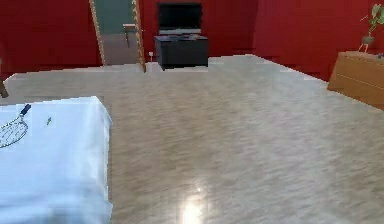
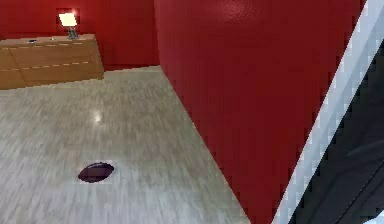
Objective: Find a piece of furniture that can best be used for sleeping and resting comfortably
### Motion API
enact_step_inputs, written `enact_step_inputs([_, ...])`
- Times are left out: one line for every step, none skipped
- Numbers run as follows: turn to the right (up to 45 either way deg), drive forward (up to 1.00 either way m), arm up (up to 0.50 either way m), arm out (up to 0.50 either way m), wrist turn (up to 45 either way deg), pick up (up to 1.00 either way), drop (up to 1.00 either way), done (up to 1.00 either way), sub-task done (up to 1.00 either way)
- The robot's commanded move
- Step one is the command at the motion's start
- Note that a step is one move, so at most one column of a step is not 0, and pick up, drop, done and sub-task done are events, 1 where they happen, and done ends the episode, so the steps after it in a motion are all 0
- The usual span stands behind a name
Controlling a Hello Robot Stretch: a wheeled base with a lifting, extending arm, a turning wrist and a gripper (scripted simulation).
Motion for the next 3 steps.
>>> enact_step_inputs([0.0, 0.30, 0.00, 0.00, 0.0, 0.00, 0.00, 0.00, 0.00])
enact_step_inputs([-45.0, 0.00, 0.00, 0.00, 0.0, 0.00, 0.00, 0.00, 0.00])
enact_step_inputs([-18.0, 0.00, 0.00, 0.00, 0.0, 0.00, 0.00, 0.00, 0.00])
